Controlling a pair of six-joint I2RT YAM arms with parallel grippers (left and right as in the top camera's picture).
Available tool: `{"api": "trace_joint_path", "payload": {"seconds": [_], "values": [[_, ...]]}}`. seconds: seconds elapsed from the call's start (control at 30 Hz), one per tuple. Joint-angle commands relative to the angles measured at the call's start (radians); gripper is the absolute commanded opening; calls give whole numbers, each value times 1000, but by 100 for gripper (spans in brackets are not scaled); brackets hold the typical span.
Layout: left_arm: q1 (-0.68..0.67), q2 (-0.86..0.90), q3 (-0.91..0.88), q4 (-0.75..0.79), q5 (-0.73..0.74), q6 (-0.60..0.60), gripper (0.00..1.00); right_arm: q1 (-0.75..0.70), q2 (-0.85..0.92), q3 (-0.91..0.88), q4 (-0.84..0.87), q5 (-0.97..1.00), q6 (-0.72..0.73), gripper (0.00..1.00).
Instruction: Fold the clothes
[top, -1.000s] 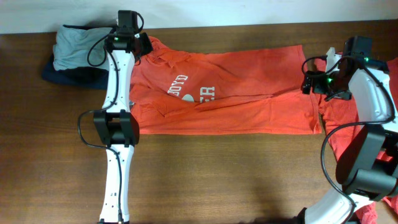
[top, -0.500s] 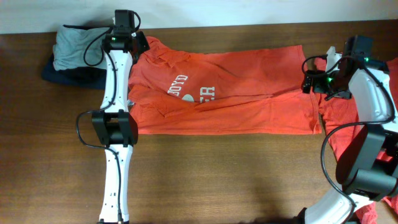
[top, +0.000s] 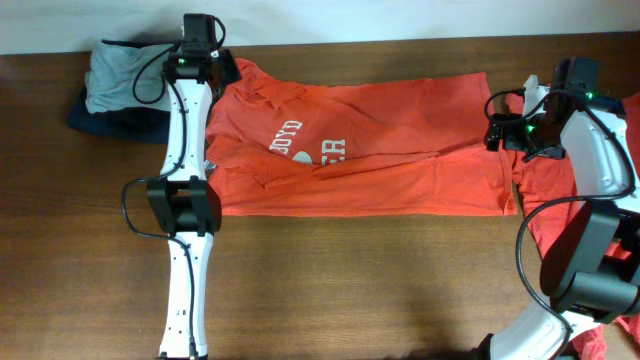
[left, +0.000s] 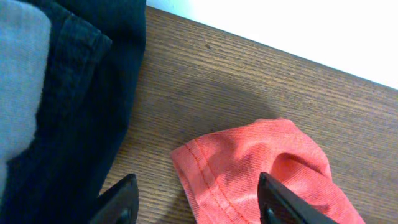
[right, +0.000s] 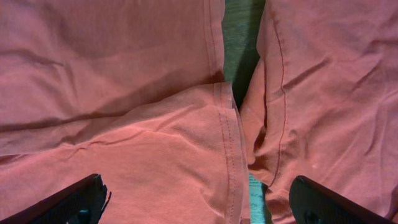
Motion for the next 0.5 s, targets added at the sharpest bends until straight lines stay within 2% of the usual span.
{"api": "trace_joint_path", "payload": {"seconds": [0.0, 0.47], "values": [[6, -54, 16, -5, -10, 46, 62, 5, -3, 6, 3, -13, -7, 99], [19, -47, -61, 24, -10, 45, 62, 5, 5, -11, 22, -13, -7, 99]]}}
